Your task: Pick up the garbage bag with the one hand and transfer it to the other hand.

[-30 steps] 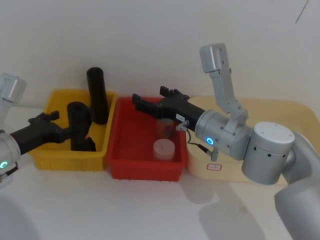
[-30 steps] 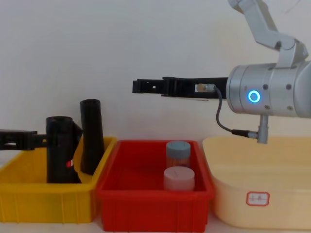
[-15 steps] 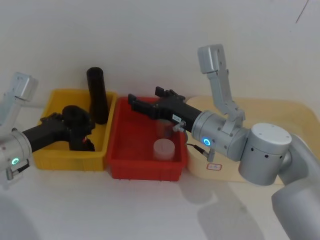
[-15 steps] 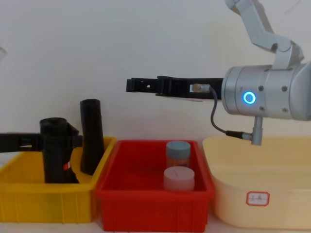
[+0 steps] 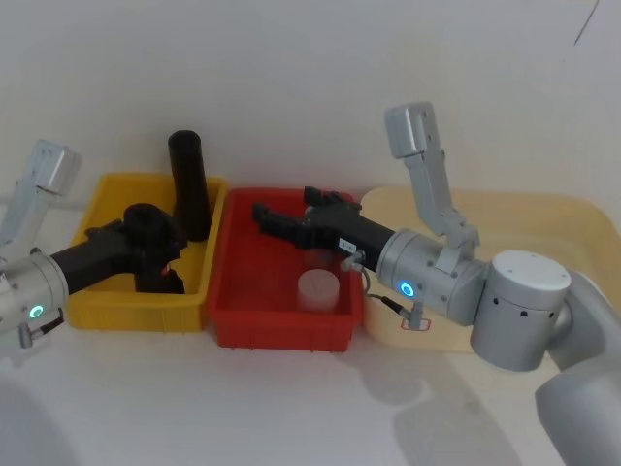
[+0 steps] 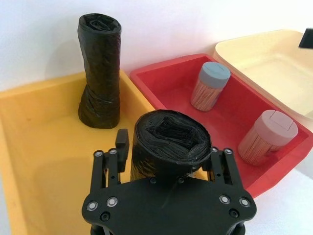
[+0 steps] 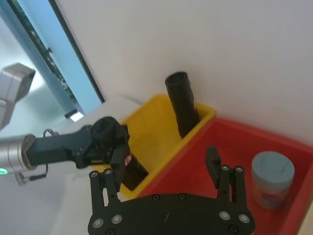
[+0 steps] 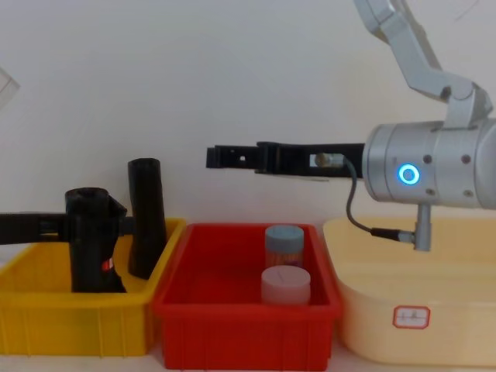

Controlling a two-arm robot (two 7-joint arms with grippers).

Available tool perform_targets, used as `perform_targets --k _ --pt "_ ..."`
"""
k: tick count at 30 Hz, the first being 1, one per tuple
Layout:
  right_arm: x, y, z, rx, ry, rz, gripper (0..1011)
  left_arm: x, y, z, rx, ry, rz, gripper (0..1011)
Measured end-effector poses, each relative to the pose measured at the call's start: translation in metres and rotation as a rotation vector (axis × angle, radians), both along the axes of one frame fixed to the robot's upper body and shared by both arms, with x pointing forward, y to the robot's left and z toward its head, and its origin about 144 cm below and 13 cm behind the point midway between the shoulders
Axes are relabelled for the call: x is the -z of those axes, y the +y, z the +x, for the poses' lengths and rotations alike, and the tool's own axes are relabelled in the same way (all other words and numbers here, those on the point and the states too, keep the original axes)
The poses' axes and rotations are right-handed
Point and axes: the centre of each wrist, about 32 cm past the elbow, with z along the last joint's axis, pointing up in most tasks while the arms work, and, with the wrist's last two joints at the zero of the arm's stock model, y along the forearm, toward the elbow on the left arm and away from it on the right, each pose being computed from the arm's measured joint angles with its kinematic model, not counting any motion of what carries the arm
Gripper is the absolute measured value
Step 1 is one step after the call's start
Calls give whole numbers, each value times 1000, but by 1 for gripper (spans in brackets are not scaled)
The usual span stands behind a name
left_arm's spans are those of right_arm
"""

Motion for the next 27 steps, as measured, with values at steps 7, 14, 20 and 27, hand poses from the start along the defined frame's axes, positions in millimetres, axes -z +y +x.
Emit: perform_targets --k 7,14,20,27 --pt "4 -8 0 -3 31 -57 1001 0 -1 1 2 1 -1 641" --pt "13 -17 3 -4 78 -133 1001 0 -1 1 3 1 -1 543" --pt "25 -22 7 -13 128 -193 1001 0 -1 1 4 1 -2 501" --pt "30 -23 9 -22 150 -220 1001 0 -2 1 4 1 -2 466"
